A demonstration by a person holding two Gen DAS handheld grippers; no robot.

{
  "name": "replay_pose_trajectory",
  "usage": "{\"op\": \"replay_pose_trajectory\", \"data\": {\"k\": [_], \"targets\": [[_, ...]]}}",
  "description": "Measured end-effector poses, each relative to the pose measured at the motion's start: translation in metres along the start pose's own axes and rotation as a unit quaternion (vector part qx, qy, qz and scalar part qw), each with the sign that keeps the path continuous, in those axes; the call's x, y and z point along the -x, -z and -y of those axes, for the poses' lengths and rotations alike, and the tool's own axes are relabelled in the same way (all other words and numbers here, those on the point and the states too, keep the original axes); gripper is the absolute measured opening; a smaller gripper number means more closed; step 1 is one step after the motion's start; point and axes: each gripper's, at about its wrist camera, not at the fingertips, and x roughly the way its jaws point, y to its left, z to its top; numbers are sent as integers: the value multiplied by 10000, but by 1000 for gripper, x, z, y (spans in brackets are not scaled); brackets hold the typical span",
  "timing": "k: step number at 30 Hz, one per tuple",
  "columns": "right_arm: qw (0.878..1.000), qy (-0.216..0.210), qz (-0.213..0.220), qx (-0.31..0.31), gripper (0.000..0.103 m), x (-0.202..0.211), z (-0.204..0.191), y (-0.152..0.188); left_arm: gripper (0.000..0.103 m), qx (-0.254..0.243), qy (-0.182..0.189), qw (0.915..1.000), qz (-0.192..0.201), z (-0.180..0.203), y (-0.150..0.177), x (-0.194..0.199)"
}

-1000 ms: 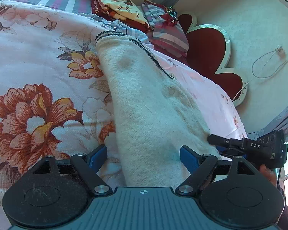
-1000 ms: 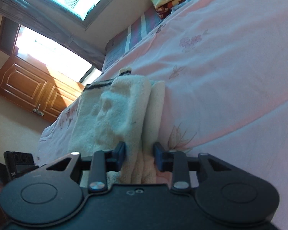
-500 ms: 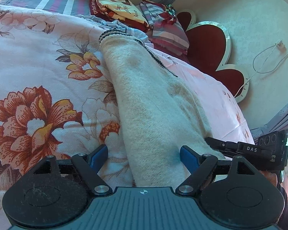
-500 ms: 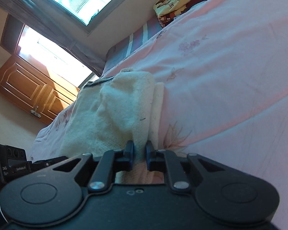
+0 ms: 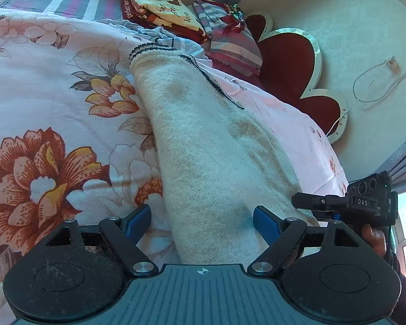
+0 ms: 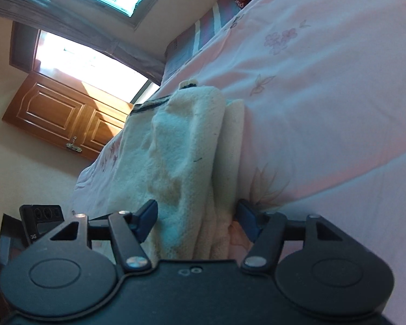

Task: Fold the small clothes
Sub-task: 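Grasp the end of the folded sweater with both tools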

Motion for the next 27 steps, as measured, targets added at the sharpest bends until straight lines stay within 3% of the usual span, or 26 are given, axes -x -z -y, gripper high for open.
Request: {"op": "replay_pose_trajectory", "data": {"k": [2, 3, 5, 9, 19, 27], "targets": [[10000, 1, -35, 47, 44, -7, 0, -4, 69, -25, -72, 10000, 39, 2, -1, -3], [10000, -58, -43, 23, 41, -10, 1, -4, 58, 19, -57, 10000, 62, 3, -2, -4], [9999, -123, 14, 82, 30, -11, 0, 1, 50, 84, -69, 9999, 100, 5, -2, -7], [9975, 113, 372, 598, 25, 1, -21, 15, 36, -84, -134, 9994, 303, 18, 1, -1], [9882, 331, 684, 1327, 24, 17, -80, 48, 35, -558, -244, 9972, 442, 33, 17, 57], [9874, 72, 648, 1442, 24, -30, -151, 100, 35, -845, -603, 9933, 505, -6, 47, 152]]}}
